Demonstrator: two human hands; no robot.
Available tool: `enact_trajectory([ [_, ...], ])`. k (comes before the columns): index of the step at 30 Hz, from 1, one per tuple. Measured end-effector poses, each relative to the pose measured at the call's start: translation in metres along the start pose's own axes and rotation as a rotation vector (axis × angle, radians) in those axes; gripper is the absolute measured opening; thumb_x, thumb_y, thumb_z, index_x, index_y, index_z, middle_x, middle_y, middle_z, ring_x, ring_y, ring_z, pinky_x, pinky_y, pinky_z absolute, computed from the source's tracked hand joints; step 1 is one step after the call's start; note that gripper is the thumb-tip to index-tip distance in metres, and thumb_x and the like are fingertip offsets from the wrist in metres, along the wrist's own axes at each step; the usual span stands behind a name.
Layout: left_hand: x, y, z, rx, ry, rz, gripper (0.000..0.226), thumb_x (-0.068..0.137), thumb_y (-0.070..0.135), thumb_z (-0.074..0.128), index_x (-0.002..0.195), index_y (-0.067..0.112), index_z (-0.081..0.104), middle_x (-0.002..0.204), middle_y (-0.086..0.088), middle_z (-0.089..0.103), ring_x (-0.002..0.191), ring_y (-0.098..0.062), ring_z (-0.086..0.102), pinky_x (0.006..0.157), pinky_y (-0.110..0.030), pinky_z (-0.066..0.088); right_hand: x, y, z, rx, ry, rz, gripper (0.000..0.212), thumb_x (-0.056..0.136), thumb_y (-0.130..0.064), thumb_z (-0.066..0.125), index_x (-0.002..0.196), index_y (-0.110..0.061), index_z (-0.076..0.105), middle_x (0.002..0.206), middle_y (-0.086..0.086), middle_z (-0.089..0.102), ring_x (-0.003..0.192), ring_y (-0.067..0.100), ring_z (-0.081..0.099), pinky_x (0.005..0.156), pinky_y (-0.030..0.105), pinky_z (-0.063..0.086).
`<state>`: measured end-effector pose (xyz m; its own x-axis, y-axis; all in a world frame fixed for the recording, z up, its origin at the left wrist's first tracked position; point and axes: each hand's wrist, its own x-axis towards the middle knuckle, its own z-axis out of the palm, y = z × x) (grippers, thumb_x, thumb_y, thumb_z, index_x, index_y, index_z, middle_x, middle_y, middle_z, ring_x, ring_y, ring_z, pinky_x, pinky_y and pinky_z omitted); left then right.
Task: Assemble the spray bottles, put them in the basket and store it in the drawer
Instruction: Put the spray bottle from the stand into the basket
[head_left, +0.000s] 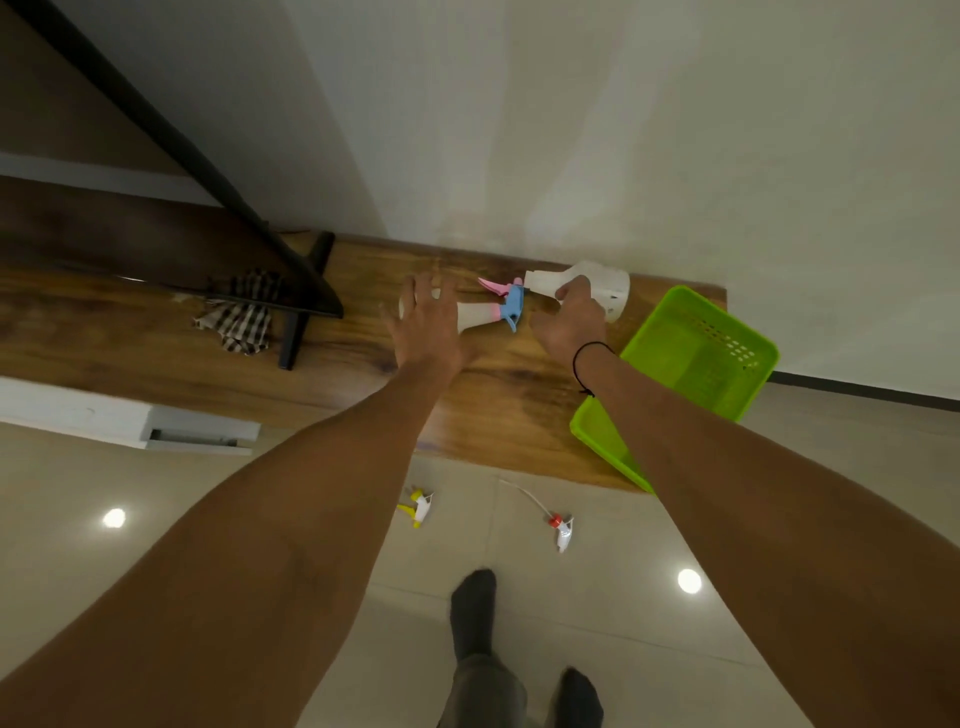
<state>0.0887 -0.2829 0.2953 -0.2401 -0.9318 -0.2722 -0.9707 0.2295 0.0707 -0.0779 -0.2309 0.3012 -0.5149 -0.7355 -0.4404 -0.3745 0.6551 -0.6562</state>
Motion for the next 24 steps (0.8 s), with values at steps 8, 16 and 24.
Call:
enact_trajectory([
  [8,0.032,-0.024,0.013,0.026,-0.171,0.041,0.106,0.073,0.033,0.092,0.155,0.02,0.028,0.155,-0.018,0.04,0.142,-0.037,0.042,0.101,-0.048,0.053,0.015,-0.024,0.068,0.065,-0.144,0.086,0.069,0.094,-0.033,0.067,0.153,-0.011,0.038,0.103,0.0,0.059,0.075,0.014,0.058,0.066,0.027,0.057],
  [16,0.027,-0.052,0.024,-0.293,-0.109,-0.033,0.105,0.058,0.053,0.096,0.139,0.018,0.04,0.134,-0.013,0.056,0.123,-0.033,0.057,0.078,-0.04,0.051,0.003,-0.047,0.088,0.452,-0.373,0.478,0.039,0.098,-0.043,0.063,0.128,-0.02,0.049,0.127,0.009,0.059,0.109,0.03,0.065,0.084,0.043,0.064],
  [24,0.002,-0.052,0.011,-0.728,-0.158,-0.051,0.108,0.049,0.053,0.098,0.135,0.022,0.041,0.119,0.005,0.059,0.109,-0.021,0.064,0.077,-0.037,0.059,-0.017,-0.058,0.061,0.555,-0.396,0.416,0.047,0.094,-0.033,0.072,0.135,-0.022,0.052,0.134,0.008,0.058,0.104,0.031,0.063,0.082,0.057,0.062],
])
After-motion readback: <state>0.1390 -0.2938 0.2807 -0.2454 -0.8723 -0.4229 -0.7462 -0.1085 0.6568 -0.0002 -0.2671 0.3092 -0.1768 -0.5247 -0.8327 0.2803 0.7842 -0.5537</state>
